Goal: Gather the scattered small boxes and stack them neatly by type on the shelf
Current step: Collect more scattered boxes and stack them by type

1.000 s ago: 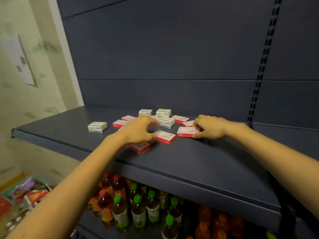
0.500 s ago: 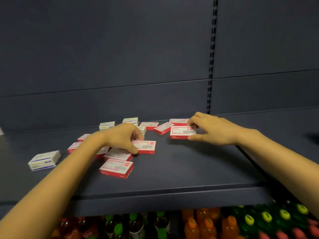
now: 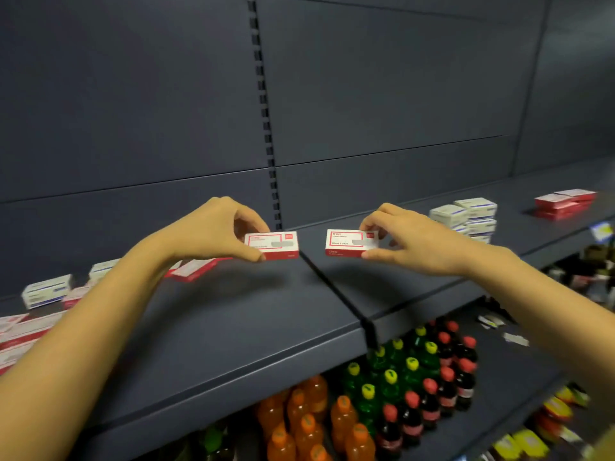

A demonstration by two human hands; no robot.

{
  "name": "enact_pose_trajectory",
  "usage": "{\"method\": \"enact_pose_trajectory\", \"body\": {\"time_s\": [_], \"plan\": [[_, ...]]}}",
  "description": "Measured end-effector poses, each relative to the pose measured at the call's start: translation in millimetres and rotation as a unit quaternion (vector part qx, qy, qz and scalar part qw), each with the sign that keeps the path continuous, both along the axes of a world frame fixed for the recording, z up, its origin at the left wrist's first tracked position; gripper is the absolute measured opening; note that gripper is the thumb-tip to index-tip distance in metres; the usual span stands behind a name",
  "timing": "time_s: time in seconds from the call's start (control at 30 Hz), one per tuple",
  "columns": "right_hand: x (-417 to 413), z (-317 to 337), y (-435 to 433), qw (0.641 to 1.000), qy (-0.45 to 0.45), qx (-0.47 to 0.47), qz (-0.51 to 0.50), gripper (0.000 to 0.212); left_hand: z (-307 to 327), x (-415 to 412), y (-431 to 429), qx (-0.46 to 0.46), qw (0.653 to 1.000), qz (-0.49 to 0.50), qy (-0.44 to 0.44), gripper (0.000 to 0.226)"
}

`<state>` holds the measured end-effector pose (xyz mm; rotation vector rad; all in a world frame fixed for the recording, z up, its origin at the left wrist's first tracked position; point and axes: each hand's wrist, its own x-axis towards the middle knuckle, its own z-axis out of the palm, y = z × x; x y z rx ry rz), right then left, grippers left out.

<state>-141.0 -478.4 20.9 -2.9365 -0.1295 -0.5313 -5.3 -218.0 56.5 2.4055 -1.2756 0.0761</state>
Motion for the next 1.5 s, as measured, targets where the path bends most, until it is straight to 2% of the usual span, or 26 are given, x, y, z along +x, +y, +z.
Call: {"method": "enact_pose_trajectory", "body": {"time_s": [0.2,0.43,0.77,1.17,1.5], "plan": [[-59.6,4.3,-70.8,0.999,0.005,0.006,-0.039,0.038,0.8,-46.1,-92.2,-0.047,0.997,-0.055,0.005,0.027],[-132.2,5.6,-171.5,0.996,0.017,-0.017,-0.090,0.043,-3.5,-99.3,-202.7,-0.037,0.996,-0.086,-0.011,0.029],[-201.4,-1.8,-302.4,0.985,0.038,-0.025,-0.167,0.043,-27.1,-150.6,-345.1,-0.045,0.996,-0.074,-0.036,0.034],[-194.2,-14.2,-432.4,0.978,0.053,-0.012,-0.204,0.042,-33.7,-141.0,-487.9,-0.062,0.996,-0.060,-0.021,0.038],[-139.7,-18.8,-522.3,0.978,0.091,0.018,-0.185,0.041,-66.3,-106.0,-576.5,-0.012,0.999,-0.040,-0.006,0.040]]}}
